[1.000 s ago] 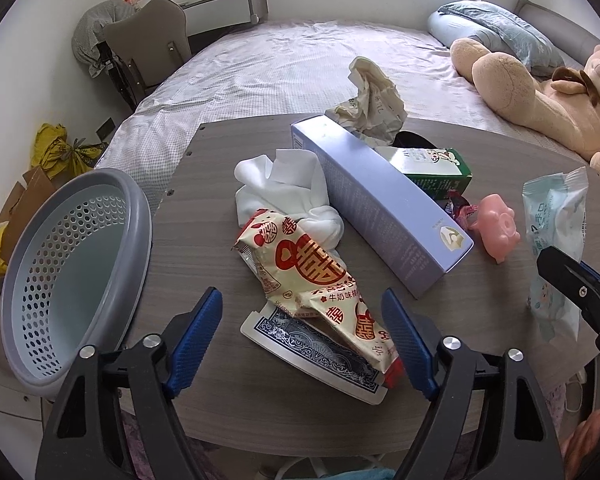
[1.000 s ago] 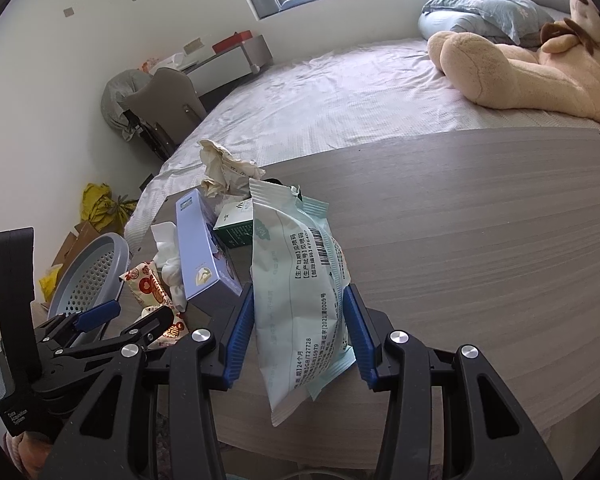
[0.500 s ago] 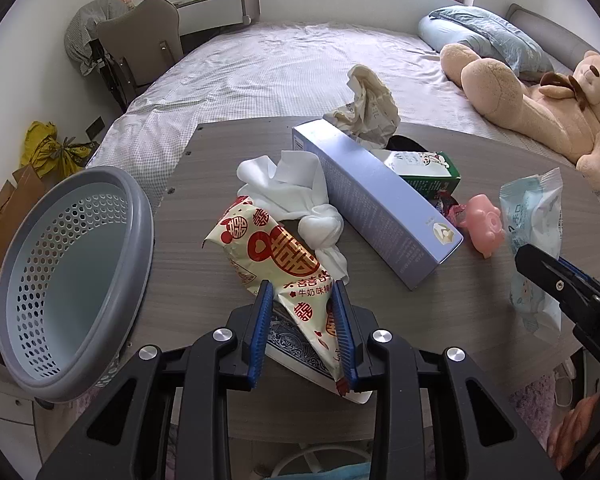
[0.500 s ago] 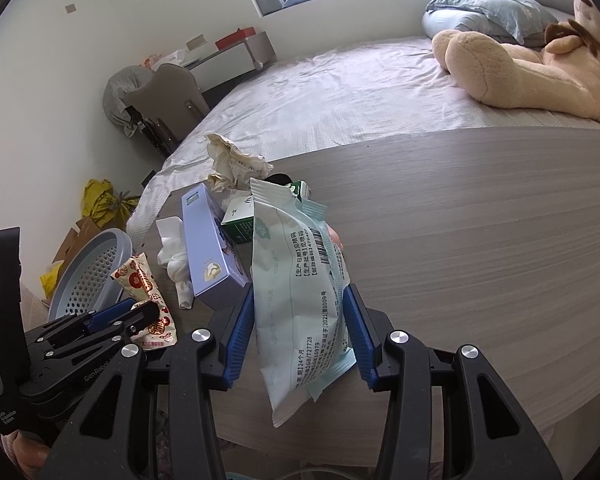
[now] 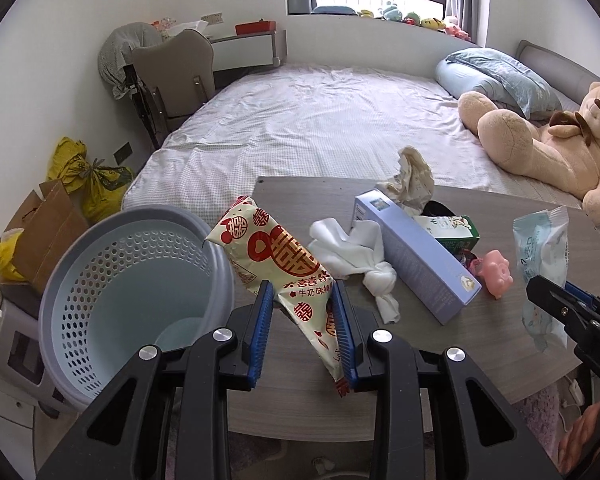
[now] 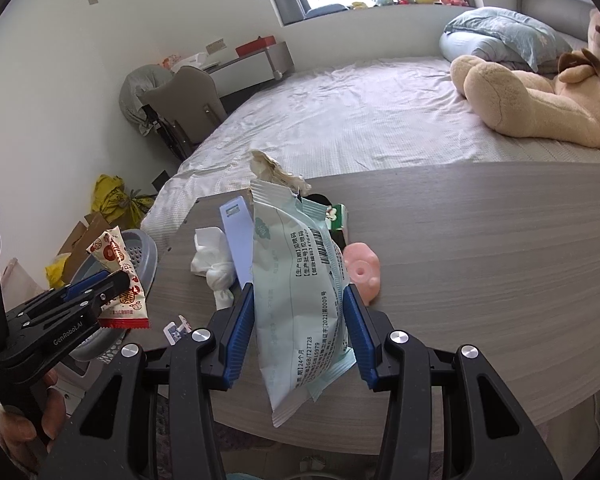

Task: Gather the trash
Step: 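Carry both items over the blue basket and open both grippers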

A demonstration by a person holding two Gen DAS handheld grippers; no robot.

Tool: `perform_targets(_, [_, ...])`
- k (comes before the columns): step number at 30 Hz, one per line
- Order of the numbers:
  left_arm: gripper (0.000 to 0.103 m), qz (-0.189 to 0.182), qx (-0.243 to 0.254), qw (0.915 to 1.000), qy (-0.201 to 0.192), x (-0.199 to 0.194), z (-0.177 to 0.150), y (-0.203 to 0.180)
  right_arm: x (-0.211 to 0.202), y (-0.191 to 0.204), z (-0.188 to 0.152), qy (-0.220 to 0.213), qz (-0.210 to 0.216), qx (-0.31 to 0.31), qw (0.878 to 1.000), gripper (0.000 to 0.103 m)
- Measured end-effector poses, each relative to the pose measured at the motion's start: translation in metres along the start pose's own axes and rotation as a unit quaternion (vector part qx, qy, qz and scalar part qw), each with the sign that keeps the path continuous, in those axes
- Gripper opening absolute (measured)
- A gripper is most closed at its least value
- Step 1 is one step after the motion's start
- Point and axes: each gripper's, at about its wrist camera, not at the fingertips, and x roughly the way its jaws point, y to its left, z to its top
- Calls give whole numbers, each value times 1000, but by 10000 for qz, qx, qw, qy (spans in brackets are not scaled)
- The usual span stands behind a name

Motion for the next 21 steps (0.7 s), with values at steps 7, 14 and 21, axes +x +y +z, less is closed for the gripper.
perform_targets(7, [29, 355, -285, 9987, -211, -15, -7, 56, 10, 56, 13, 34, 444, -437, 9981, 44])
perform_targets(14, [29, 724, -598, 9955, -157, -14, -18, 117, 44, 125, 18, 283, 954, -924, 9907, 44])
perform_targets(21, [29, 928, -834, 9922, -47, -4, -22, 166, 83, 186, 15, 588, 1355, -1304, 9804, 44])
